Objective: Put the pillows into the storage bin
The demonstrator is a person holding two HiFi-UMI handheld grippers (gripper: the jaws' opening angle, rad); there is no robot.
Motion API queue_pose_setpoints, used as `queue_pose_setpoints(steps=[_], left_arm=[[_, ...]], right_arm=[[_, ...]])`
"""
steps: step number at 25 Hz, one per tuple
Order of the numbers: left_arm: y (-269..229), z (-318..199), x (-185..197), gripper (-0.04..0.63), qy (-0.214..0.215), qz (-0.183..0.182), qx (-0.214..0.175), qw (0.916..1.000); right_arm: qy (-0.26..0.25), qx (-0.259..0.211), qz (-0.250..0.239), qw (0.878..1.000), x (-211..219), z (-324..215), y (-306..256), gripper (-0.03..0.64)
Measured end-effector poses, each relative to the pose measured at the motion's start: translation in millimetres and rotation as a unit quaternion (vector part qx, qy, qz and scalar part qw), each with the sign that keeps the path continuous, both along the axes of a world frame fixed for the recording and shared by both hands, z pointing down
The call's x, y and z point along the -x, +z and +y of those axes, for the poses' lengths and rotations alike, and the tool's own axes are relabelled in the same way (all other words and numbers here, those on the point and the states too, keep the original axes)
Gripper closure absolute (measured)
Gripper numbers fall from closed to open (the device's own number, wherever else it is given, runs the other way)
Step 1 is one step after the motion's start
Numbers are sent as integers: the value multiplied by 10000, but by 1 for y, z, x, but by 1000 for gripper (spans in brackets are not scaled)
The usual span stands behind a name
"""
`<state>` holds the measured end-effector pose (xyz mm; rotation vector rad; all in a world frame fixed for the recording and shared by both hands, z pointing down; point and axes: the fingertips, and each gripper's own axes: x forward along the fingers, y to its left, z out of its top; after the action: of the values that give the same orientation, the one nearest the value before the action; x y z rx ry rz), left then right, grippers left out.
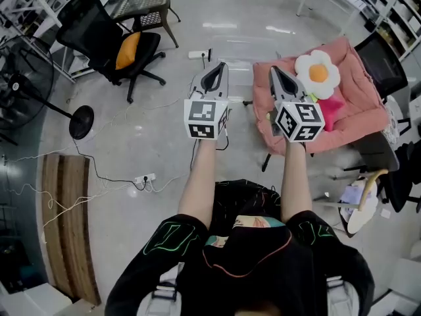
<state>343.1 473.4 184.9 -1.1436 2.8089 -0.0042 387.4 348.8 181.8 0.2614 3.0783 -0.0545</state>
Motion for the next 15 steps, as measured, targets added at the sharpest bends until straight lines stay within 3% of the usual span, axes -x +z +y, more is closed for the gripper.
queue_pose_setpoints(steps=[8,15], left_arm=[[6,16,32,601,-485,33,141,9987],[24,-10,82,601,-276,178,56,9994]], right_arm=[[-186,77,113,9997,27,1,10,617],[70,47,301,9995,68,-32,29,617]])
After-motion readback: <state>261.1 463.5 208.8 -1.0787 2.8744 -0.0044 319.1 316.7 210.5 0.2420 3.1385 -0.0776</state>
